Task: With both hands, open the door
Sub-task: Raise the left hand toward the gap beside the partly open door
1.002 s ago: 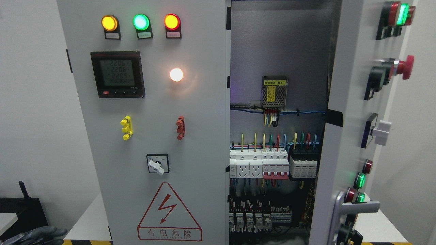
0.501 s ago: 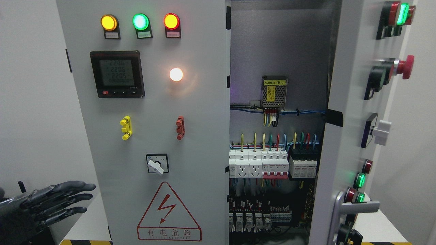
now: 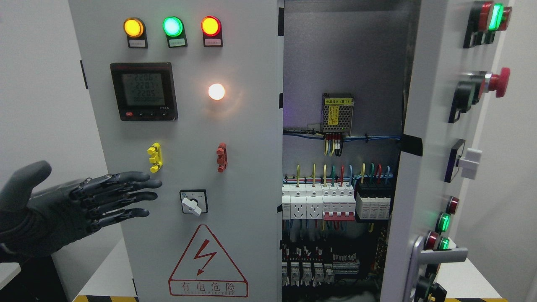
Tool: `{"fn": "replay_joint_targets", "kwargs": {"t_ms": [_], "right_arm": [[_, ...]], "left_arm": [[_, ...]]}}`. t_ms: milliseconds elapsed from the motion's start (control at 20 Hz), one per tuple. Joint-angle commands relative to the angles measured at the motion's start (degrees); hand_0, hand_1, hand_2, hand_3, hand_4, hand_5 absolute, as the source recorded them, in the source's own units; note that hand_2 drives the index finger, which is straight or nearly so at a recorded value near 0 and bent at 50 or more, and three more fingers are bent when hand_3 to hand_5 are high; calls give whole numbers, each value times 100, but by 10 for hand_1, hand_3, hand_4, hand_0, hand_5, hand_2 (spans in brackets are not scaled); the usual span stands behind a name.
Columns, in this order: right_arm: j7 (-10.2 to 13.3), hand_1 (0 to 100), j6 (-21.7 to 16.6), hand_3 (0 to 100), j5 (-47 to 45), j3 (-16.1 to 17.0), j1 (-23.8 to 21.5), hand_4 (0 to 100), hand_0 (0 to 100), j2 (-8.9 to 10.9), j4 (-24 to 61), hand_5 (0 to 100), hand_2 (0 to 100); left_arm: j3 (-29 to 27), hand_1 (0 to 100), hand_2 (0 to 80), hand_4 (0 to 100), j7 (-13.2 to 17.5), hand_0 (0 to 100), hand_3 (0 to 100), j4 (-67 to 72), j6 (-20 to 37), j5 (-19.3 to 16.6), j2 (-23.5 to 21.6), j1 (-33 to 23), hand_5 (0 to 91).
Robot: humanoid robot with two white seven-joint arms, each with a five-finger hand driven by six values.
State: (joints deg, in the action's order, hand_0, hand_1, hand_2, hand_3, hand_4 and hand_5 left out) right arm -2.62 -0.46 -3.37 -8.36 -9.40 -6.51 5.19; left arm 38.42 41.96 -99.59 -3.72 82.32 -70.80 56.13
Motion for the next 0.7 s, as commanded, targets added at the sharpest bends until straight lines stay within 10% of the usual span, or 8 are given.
{"fn": "replay_joint_targets", "kwargs": {"t_ms": [0, 250, 651], "right_arm": [[-2, 0, 2, 0, 3, 1, 0, 0, 107, 0, 0, 0, 0], [-2, 0, 2, 0, 3, 1, 0, 0, 106, 0, 0, 0, 0], [-2, 0, 2, 0, 3, 1, 0, 0, 106, 0, 0, 0, 0]], "left_arm": [[3442, 0, 0, 30, -144, 0, 0, -43, -6, 521, 268, 1751, 0], [4497, 0, 0, 31, -399, 0, 0, -43, 38, 1074, 646, 2655, 0], [4604, 0, 0, 31, -812, 0, 0, 45, 3, 1417, 1665, 2999, 0]]}}
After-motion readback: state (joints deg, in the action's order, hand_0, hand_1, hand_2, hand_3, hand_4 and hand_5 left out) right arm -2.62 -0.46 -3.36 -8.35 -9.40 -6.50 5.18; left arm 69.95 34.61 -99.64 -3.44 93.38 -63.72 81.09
